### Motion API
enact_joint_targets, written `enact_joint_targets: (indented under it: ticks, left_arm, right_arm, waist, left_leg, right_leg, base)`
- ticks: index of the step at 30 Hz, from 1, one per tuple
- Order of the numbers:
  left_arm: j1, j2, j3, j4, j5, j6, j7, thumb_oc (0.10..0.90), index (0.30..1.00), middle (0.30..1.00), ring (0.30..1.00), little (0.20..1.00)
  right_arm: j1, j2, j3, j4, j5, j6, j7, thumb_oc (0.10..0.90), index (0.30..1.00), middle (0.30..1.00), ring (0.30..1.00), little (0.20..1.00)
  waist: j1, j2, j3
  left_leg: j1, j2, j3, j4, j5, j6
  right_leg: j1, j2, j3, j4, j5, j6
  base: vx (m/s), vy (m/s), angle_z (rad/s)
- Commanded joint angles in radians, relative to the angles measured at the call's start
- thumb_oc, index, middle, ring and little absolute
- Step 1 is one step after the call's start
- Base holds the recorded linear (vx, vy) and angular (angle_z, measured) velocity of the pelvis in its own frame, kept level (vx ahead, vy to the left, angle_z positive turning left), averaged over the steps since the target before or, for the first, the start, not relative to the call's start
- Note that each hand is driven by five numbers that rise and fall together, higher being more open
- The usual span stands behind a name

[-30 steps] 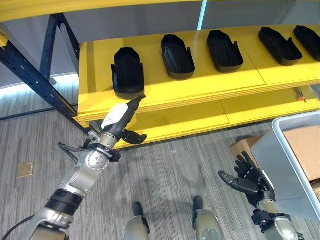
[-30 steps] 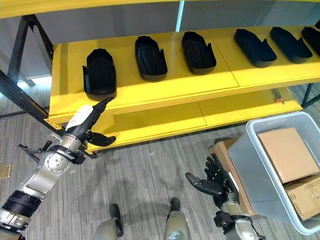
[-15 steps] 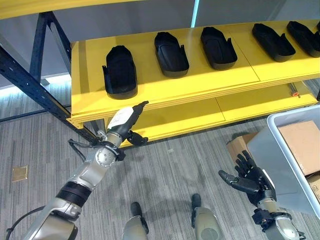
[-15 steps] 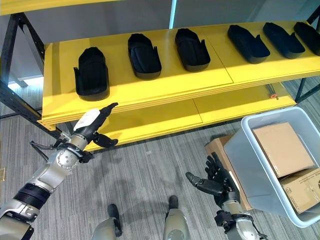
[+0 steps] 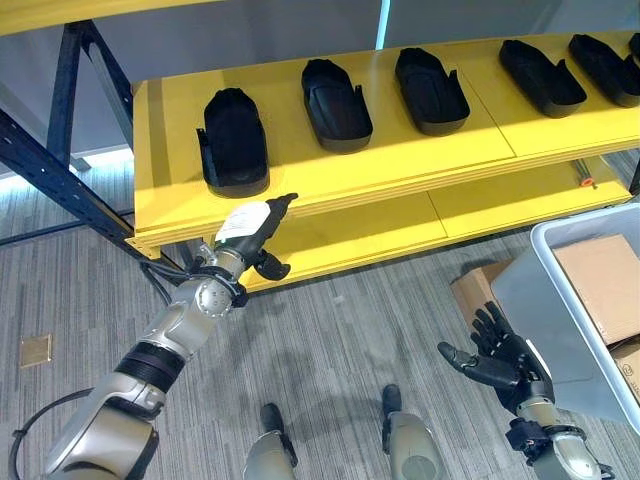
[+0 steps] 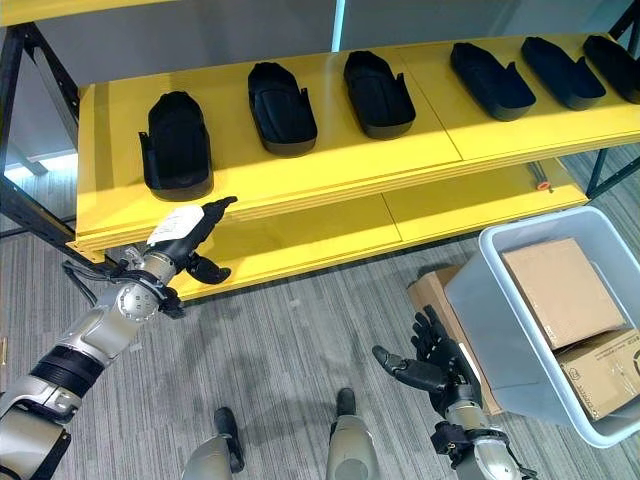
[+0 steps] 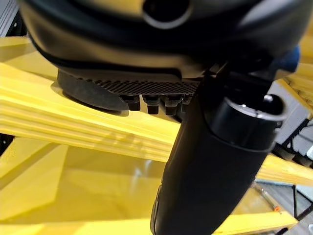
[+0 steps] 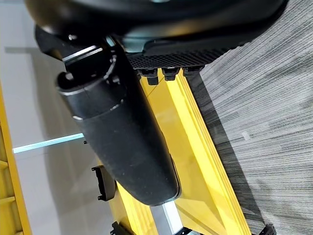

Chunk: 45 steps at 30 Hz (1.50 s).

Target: Move parts from the plastic box to the shelf.

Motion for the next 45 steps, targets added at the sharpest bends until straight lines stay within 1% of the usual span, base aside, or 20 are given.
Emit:
enact_joint_targets:
  ticks: [1, 7, 14, 19, 35, 45]
  left_arm:
    - [-0.173, 0.088, 0.016, -0.003, 0.032, -0.029, 0.038, 0.900, 1.000, 1.000, 1.000, 1.000]
    - [-0.200, 0.109, -0.005, 0.018, 0.040, -0.026, 0.027, 0.900, 1.000, 1.000, 1.000, 1.000]
    - [-0.226, 0.125, -0.038, 0.079, 0.053, -0.022, 0.014, 0.900, 1.000, 1.000, 1.000, 1.000]
    - [-0.238, 0.131, -0.041, 0.099, 0.050, -0.018, 0.008, 0.900, 1.000, 1.000, 1.000, 1.000]
    - [-0.284, 0.146, -0.079, 0.185, 0.060, -0.007, 0.002, 0.900, 1.000, 1.000, 1.000, 1.000]
    - [-0.314, 0.179, -0.092, 0.241, 0.058, 0.002, -0.003, 0.900, 1.000, 1.000, 1.000, 1.000]
  right_arm:
    - [0.002, -0.049, -0.075, -0.135, 0.011, -0.086, 0.018, 0.900, 1.000, 1.000, 1.000, 1.000]
    - [0.000, -0.051, -0.074, -0.137, 0.013, -0.084, 0.021, 0.900, 1.000, 1.000, 1.000, 1.000]
    - [0.000, -0.053, -0.067, -0.135, 0.019, -0.083, 0.030, 0.900, 1.000, 1.000, 1.000, 1.000]
    - [0.001, -0.054, -0.063, -0.134, 0.021, -0.080, 0.038, 0.900, 1.000, 1.000, 1.000, 1.000]
    - [0.003, -0.060, -0.056, -0.135, 0.030, -0.079, 0.046, 0.900, 1.000, 1.000, 1.000, 1.000]
    - [0.001, -0.067, -0.053, -0.134, 0.036, -0.077, 0.052, 0.900, 1.000, 1.000, 1.000, 1.000]
  waist:
    - [-0.010, -0.012, -0.043]
    - [-0.010, -0.011, -0.041]
    - [-0.011, -0.008, -0.037]
    - [-0.012, -0.003, -0.035]
    - [-0.017, -0.001, -0.022]
    - [-0.017, -0.002, -0.015]
  left_leg:
    - [-0.024, 0.031, -0.012, 0.015, -0.019, 0.021]
    - [-0.027, 0.030, -0.014, 0.018, -0.021, 0.022]
    - [-0.029, 0.029, -0.012, 0.020, -0.021, 0.022]
    - [-0.037, 0.029, -0.013, 0.025, -0.021, 0.022]
    - [-0.052, 0.032, -0.009, 0.041, -0.024, 0.023]
    - [-0.069, 0.034, -0.006, 0.054, -0.027, 0.026]
  right_leg:
    - [0.054, 0.013, 0.020, 0.021, -0.097, -0.021]
    - [0.050, 0.013, 0.020, 0.025, -0.098, -0.021]
    - [0.044, 0.012, 0.023, 0.033, -0.098, -0.021]
    - [0.037, 0.013, 0.024, 0.036, -0.098, -0.022]
    - [0.012, 0.015, 0.038, 0.048, -0.095, -0.022]
    - [-0.005, 0.017, 0.044, 0.056, -0.093, -0.021]
  base:
    - [0.00, 0.000, 0.00]
    - [0.00, 0.000, 0.00]
    - [0.00, 0.000, 0.00]
    - [0.00, 0.000, 0.00]
    - [0.00, 0.001, -0.01]
    - [0.00, 0.000, -0.01]
